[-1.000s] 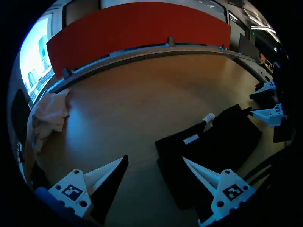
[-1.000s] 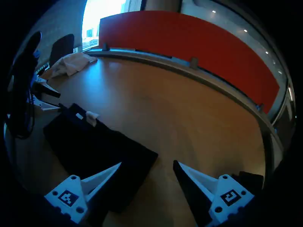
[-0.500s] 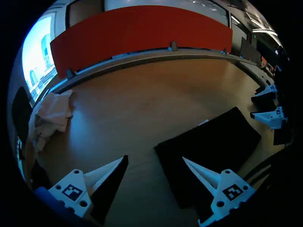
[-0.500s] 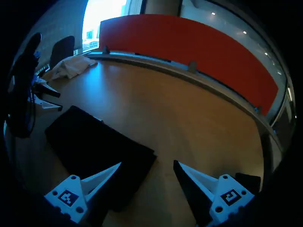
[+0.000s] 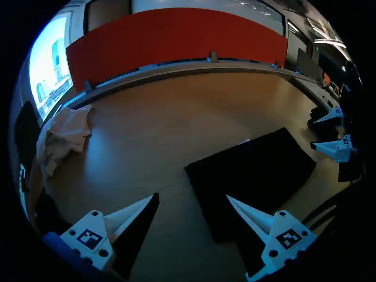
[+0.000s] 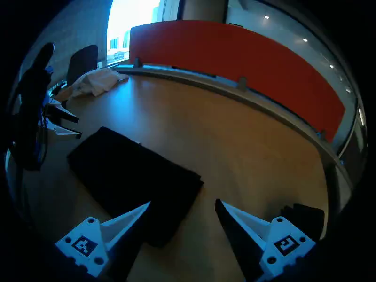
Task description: Fold towel
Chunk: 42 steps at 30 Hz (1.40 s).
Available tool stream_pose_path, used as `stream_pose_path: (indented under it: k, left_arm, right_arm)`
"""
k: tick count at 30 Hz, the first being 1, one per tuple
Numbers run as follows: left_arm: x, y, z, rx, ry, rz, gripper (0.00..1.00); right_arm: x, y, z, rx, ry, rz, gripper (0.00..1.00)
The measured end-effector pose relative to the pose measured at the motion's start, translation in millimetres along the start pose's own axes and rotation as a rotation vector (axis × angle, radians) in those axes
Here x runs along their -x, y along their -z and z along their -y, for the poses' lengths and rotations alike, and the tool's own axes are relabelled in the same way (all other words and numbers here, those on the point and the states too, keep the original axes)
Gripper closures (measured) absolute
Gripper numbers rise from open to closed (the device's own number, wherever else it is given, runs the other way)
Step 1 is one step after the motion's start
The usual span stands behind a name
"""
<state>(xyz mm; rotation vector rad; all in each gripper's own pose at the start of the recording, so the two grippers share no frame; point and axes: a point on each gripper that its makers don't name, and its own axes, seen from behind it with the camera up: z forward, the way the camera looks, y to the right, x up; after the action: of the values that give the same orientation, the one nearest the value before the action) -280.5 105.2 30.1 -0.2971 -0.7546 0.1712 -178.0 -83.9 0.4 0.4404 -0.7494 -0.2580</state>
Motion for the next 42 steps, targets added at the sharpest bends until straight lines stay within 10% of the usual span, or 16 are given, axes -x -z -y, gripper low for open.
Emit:
stream_pose_path:
  k: [17,42]
  left_arm:
    - [21.2,26.2,-5.6,-0.011,0.040,-0.003,0.06]
    - [57.2,74.2,18.1,-0.107,0.137,-0.003,0.06]
  right_arm:
    - [9.9,18.2,7.1,-0.012,-0.019,-0.006,0.04]
    - [40.1,22.3,19.9,-0.167,0.113,0.058,0.04]
